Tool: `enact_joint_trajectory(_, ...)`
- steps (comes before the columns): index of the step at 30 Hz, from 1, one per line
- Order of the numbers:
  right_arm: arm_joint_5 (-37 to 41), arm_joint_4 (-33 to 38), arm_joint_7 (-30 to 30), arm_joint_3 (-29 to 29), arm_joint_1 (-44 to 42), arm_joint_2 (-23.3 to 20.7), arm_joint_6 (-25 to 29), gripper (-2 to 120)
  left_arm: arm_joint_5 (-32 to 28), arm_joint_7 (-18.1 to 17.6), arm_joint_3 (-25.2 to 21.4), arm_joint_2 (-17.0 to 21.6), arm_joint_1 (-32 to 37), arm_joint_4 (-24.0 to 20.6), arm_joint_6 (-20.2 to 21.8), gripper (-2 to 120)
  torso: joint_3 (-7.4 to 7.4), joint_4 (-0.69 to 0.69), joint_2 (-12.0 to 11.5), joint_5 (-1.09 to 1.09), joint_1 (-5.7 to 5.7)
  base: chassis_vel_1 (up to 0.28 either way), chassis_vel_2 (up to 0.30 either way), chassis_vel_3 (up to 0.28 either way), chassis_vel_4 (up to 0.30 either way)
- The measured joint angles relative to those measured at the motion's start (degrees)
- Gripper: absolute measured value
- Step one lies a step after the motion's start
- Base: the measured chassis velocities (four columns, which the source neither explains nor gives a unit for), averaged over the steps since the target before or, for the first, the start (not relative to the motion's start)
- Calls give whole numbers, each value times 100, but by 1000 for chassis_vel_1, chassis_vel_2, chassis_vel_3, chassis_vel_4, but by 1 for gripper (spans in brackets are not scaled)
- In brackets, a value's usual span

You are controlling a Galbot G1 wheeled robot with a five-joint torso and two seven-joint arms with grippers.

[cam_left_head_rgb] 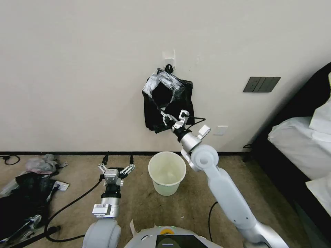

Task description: Place a trash bag onto the trash bin.

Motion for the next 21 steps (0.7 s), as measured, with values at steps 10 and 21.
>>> enact_joint_trajectory(10, -546, 618, -144, 40, -959, -239, 116, 0, -2, -2, 24, 97, -33, -121, 24, 100, 0, 0, 0, 0, 0, 0, 0, 0, 0)
enact_joint_trajectory(21, -1165, 1006, -276, 63, -1701, -410, 202, 0, -81, -2, 46, 301, -115, -401, 225, 100, -1, -1, 0, 0, 0, 0, 0, 0, 0)
